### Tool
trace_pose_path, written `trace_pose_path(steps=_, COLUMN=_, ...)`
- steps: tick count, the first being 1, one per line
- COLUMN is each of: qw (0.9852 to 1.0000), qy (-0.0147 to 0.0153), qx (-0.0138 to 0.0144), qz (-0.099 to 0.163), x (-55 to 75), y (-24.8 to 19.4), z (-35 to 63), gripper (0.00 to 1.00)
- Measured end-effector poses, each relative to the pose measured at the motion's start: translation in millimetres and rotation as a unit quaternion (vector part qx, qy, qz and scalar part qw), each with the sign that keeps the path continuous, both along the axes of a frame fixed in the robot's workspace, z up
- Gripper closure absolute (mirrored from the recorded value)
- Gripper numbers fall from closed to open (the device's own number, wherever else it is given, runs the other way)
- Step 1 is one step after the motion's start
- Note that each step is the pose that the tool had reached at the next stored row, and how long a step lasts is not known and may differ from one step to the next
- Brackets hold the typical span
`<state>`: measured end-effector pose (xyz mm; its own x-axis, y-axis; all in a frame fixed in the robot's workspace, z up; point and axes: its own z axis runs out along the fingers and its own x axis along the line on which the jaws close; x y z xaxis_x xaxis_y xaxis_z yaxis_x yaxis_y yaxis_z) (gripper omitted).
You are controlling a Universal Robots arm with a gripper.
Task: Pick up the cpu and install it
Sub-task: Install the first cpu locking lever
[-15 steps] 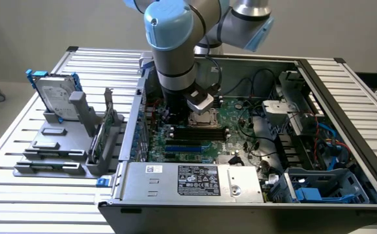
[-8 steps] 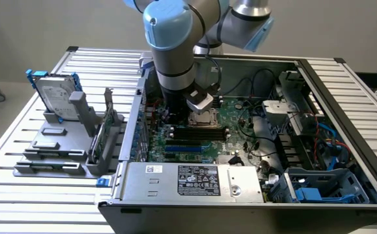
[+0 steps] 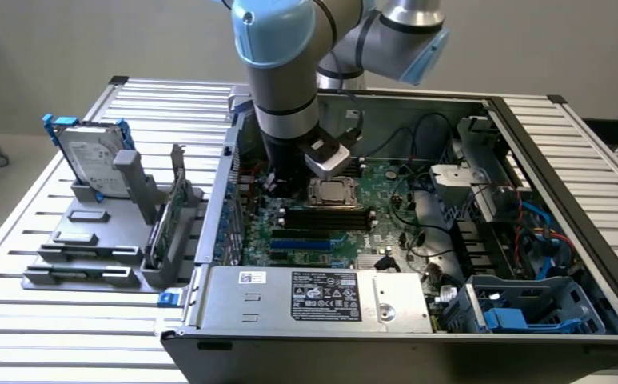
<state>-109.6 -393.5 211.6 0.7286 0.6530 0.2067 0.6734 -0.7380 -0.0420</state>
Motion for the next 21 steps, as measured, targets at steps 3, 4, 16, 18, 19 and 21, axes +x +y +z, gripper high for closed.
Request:
trace_pose_path(steps=3, qw=1.0000, qy=-0.0001, qx=0.0000, qz=0.000, x=-0.6, y=0.2, z=11.0, gripper=0.89)
trace_pose_path(steps=4, qw=1.0000, qy=0.0000, qx=0.0000, qz=0.000, x=-0.9, y=0.3, z=15.5, gripper=0.89)
trace_pose_path(steps=16, qw=0.9995, qy=0.0002, qx=-0.0201, qz=0.026, x=-2.8, y=6.5, z=53.0, gripper=0.89)
trace_pose_path(steps=18, qw=0.9988, qy=0.0002, qx=-0.0319, qz=0.038, x=-3.9, y=6.6, z=53.7, gripper=0.89)
trace_pose_path(steps=19, qw=0.9984, qy=0.0002, qx=-0.0377, qz=0.043, x=-4.4, y=6.6, z=54.0, gripper=0.89)
trace_pose_path(steps=21, qw=0.9973, qy=0.0004, qx=-0.0507, qz=0.054, x=-5.7, y=6.7, z=54.5, gripper=0.89)
